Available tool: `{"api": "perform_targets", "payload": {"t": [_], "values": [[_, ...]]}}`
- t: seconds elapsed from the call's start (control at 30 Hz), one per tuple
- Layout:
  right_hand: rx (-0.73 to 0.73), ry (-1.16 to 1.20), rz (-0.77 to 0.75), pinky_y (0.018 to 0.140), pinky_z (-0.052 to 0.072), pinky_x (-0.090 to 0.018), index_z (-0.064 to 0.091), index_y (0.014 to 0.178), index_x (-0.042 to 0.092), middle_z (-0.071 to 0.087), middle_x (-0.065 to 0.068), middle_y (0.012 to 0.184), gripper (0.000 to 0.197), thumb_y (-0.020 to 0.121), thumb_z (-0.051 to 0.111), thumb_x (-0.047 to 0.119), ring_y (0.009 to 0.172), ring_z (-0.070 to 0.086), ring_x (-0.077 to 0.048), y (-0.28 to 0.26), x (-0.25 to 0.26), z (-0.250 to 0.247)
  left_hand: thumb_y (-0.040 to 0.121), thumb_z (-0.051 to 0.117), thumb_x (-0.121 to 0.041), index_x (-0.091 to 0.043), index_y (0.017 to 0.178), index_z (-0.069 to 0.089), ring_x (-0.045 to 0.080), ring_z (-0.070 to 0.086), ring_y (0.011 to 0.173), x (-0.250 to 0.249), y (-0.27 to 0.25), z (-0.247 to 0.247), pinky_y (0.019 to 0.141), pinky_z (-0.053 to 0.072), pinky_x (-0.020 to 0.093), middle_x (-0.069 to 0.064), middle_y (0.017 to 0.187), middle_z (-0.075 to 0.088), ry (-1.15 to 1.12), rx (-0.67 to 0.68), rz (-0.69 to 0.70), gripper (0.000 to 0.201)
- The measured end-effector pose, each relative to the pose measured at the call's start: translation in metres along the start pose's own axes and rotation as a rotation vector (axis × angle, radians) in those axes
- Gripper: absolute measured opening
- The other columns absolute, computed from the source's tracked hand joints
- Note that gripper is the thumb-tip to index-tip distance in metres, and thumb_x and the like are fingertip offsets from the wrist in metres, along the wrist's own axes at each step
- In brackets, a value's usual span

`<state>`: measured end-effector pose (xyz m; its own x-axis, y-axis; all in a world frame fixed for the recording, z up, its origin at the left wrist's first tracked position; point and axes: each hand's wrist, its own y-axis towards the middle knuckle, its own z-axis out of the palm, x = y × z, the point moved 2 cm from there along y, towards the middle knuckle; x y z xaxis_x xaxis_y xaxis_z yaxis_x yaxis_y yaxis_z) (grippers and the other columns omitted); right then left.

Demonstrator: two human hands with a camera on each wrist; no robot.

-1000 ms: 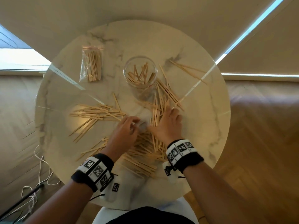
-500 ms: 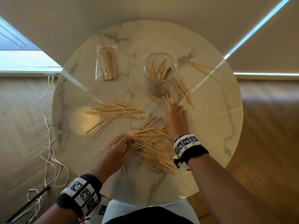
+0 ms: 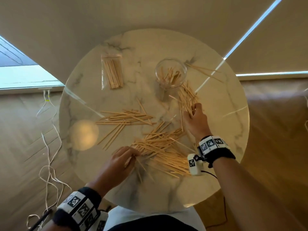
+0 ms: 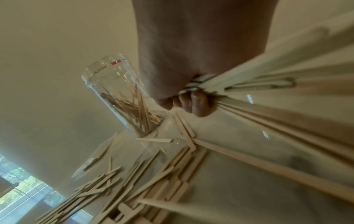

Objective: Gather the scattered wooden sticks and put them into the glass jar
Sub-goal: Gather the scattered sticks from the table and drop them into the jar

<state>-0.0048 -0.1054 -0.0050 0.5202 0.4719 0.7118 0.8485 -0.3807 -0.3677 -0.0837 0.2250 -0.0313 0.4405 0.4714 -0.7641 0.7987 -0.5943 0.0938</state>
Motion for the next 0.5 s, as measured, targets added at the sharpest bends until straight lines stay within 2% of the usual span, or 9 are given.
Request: {"api": "perform_targets", "payload": {"t": [0.1, 0.2, 0.27, 0.3, 0.37, 0.43, 0.5], "values": [[-0.070, 0.040, -0.008, 0.065, 0.044, -0.031, 0.046, 0.111, 0.021, 0.066, 0.001, 0.086, 0.026, 0.099, 0.058, 0.041, 0.075, 0.064, -0.020, 0.000, -0.001, -0.002, 0.105, 0.053, -0.022, -0.019, 0.116, 0.067, 0.012, 0.065, 0.101, 0.000, 0.008, 0.001, 0.086, 0.058, 0.032, -0.005, 0.111, 0.066, 0.015, 0.010, 0.024, 0.018], [-0.109, 0.074, -0.034, 0.058, 0.042, -0.033, 0.050, 0.103, 0.021, 0.065, 0.000, 0.080, 0.025, 0.101, 0.056, 0.045, 0.067, 0.062, -0.017, 0.000, 0.004, -0.007, 0.105, 0.051, -0.024, -0.019, 0.116, 0.067, 0.013, 0.065, 0.100, 0.005, 0.017, 0.008, 0.084, 0.058, 0.035, -0.005, 0.111, 0.065, 0.003, 0.042, -0.013, 0.020], [-0.137, 0.163, -0.039, 0.051, 0.046, -0.042, 0.052, 0.091, 0.022, 0.061, -0.003, 0.071, 0.027, 0.100, 0.054, 0.047, 0.056, 0.057, -0.022, 0.000, 0.006, -0.011, 0.104, 0.052, -0.026, -0.019, 0.116, 0.067, 0.013, 0.065, 0.100, 0.005, 0.027, 0.014, 0.085, 0.059, 0.035, -0.005, 0.111, 0.066, 0.006, 0.059, -0.021, 0.021], [-0.138, 0.235, -0.046, 0.049, 0.045, -0.043, 0.051, 0.086, 0.022, 0.057, -0.005, 0.067, 0.028, 0.100, 0.054, 0.046, 0.053, 0.051, -0.023, 0.001, 0.007, -0.014, 0.103, 0.053, -0.026, -0.019, 0.115, 0.068, 0.013, 0.064, 0.100, 0.004, 0.032, 0.016, 0.084, 0.058, 0.035, -0.005, 0.110, 0.066, 0.012, 0.062, -0.024, 0.021], [-0.086, 0.389, -0.074, 0.046, 0.037, -0.035, 0.050, 0.084, 0.015, 0.051, -0.009, 0.067, 0.029, 0.102, 0.054, 0.038, 0.053, 0.042, -0.022, 0.002, 0.010, -0.020, 0.101, 0.054, -0.027, -0.018, 0.115, 0.068, 0.011, 0.063, 0.099, 0.002, 0.045, 0.018, 0.084, 0.058, 0.036, -0.006, 0.109, 0.066, 0.018, 0.053, -0.044, 0.021], [-0.014, 0.531, -0.070, 0.047, 0.030, -0.030, 0.054, 0.093, 0.008, 0.058, -0.013, 0.078, 0.026, 0.104, 0.055, 0.032, 0.054, 0.038, -0.021, 0.001, 0.015, -0.026, 0.100, 0.053, -0.028, -0.020, 0.114, 0.068, 0.009, 0.063, 0.101, 0.001, 0.058, 0.017, 0.085, 0.058, 0.036, -0.009, 0.110, 0.065, -0.003, 0.030, -0.072, 0.022], [0.031, 0.653, -0.055, 0.045, 0.027, -0.026, 0.057, 0.098, 0.007, 0.065, -0.015, 0.090, 0.021, 0.105, 0.054, 0.026, 0.053, 0.038, -0.017, 0.002, 0.017, -0.033, 0.099, 0.054, -0.027, -0.020, 0.113, 0.069, 0.009, 0.064, 0.102, -0.001, 0.068, 0.014, 0.086, 0.058, 0.037, -0.010, 0.109, 0.065, -0.042, -0.005, -0.086, 0.022]]}}
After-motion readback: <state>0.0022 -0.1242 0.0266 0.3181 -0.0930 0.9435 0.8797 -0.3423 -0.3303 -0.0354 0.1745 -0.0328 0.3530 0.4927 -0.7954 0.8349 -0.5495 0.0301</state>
